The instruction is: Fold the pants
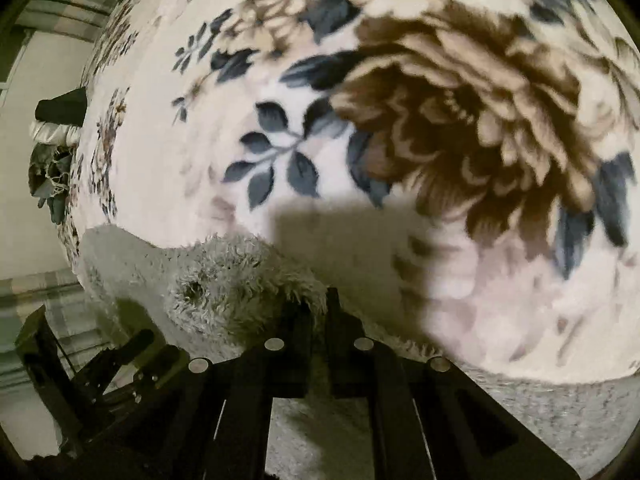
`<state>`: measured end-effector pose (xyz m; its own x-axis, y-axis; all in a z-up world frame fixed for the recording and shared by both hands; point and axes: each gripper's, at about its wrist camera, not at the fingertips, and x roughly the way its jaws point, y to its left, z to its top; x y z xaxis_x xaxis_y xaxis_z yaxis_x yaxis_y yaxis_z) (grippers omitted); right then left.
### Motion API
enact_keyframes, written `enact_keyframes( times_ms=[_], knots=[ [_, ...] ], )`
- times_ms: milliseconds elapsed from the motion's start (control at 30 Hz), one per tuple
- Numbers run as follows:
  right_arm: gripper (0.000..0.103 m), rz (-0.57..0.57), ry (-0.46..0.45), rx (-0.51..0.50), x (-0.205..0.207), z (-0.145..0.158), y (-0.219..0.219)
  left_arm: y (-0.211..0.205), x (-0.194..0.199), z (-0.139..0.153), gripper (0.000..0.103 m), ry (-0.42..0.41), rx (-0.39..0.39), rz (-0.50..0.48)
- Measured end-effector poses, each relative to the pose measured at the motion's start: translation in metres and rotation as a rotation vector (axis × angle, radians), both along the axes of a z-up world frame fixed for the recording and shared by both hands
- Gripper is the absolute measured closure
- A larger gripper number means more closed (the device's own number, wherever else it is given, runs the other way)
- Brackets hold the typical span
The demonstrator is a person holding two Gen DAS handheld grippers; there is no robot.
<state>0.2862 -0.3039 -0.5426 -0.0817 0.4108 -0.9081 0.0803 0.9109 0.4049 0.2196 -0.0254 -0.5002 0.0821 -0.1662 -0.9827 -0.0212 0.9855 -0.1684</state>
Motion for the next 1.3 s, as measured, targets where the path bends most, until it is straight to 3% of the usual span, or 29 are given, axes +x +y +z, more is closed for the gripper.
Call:
enact_keyframes(
  times_ms=[100, 167, 233, 400, 500, 600, 633, 700, 767, 833, 900, 1033, 1167, 1300],
  knots=[
    [0.091, -0.097, 0.081, 0.093, -0.01, -0.009, -0.008, -0.028, 0.015, 0.014, 0.045, -0.018, -0.034, -0.035],
    [0.066, -0.164, 0.073, 0.131, -0.018, 0.0, -0.034, -0.047, 0.028, 0.022, 0.045, -0.036, -0.046, -0.073],
    [0.055, -0.208, 0.022, 0.111, -0.031, 0.018, -0.06, -0.069, 0.043, 0.021, 0.045, -0.053, -0.026, -0.132],
    [0.055, -0.314, 0.04, 0.085, -0.081, 0.048, -0.094, -0.073, 0.091, -0.012, 0.045, -0.038, 0.02, -0.165],
    [0.055, -0.288, 0.107, 0.172, -0.1, 0.034, -0.076, -0.065, 0.107, -0.018, 0.043, -0.024, -0.005, -0.127],
    [0.055, -0.272, 0.123, 0.106, -0.099, 0.004, -0.037, -0.057, 0.115, -0.022, 0.043, -0.004, -0.033, -0.089],
    [0.057, -0.297, 0.116, 0.079, -0.098, -0.001, -0.04, -0.051, 0.115, -0.023, 0.043, 0.001, -0.047, -0.079],
    [0.07, -0.401, 0.11, 0.041, -0.095, -0.012, -0.053, -0.025, 0.102, -0.027, 0.043, 0.006, -0.079, -0.058],
    [0.074, -0.547, 0.128, 0.09, -0.097, -0.023, -0.069, -0.015, 0.1, -0.028, 0.043, 0.006, -0.106, -0.042],
    [0.074, -0.601, 0.144, 0.123, -0.102, -0.026, -0.074, -0.008, 0.096, -0.026, 0.043, 0.012, -0.113, -0.024],
    [0.07, -0.605, 0.133, 0.161, -0.109, -0.018, -0.073, 0.003, 0.087, -0.014, 0.043, 0.018, -0.127, 0.001],
    [0.027, -0.616, 0.049, 0.263, -0.144, 0.019, -0.08, 0.055, 0.03, 0.035, 0.043, -0.035, -0.136, 0.07],
    [0.024, -0.679, 0.013, 0.209, -0.205, 0.049, -0.105, 0.132, -0.021, 0.045, 0.043, -0.014, -0.035, 0.228],
    [0.024, -0.817, 0.086, 0.129, -0.275, 0.039, -0.126, 0.204, -0.051, 0.02, 0.045, 0.059, 0.059, 0.427]
  ],
)
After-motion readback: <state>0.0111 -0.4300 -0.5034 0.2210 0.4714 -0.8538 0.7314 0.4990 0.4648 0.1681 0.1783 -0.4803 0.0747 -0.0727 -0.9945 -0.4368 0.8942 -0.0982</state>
